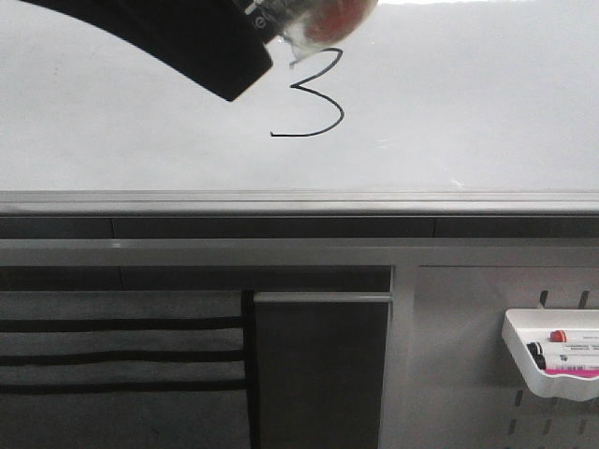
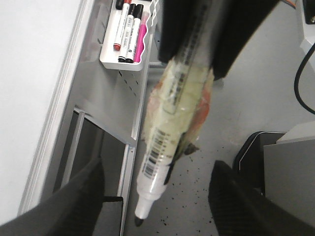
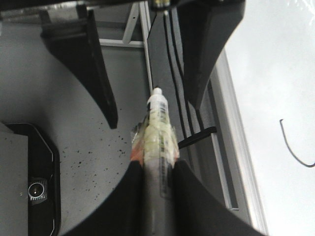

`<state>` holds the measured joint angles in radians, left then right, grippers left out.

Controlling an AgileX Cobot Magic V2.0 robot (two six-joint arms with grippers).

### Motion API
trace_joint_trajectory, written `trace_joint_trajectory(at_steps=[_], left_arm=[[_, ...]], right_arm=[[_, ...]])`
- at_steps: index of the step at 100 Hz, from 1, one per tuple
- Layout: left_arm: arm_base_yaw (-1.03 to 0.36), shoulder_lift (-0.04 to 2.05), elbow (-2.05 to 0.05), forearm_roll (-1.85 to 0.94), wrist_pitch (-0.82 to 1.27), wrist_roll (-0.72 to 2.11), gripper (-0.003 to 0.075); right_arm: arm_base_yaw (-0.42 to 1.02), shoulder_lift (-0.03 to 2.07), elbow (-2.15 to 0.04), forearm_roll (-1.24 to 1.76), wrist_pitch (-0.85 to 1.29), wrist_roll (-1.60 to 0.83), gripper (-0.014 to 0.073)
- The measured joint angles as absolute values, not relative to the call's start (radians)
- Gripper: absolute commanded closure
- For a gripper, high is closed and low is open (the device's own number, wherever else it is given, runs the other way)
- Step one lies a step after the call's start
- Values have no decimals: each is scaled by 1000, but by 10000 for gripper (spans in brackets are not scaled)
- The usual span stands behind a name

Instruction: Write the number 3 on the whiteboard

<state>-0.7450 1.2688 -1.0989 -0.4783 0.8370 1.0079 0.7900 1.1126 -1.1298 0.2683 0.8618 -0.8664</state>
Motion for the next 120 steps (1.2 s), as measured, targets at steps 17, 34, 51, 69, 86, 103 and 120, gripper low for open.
trace_joint_trajectory(at_steps=[17,34,51,69,86,103,120], left_arm=[[-747,1288,-1100,-478,823,1063,300],[-751,1288,-1100,-494,813,1096,300],[-751,1288,-1100,-501,809,1100,407],[-751,1288,-1100,-503,806,1126,597],[-751,1288,-1100,-503,801,1140,693],[-751,1288,-1100,-503,801,1155,741],[-751,1288,-1100,-503,802,1159,741]], right_arm=[[790,1113,-1131,268,836,-866,575],[790,1115,-1131,267,834,-866,575],[790,1115,-1131,267,834,-871,575],[790,1115,-1131,267,834,-871,575],[790,1115,-1131,267,834,-873,575],[790,1115,-1134,267,840,-873,575],[790,1115,-1134,267,841,-873,507]])
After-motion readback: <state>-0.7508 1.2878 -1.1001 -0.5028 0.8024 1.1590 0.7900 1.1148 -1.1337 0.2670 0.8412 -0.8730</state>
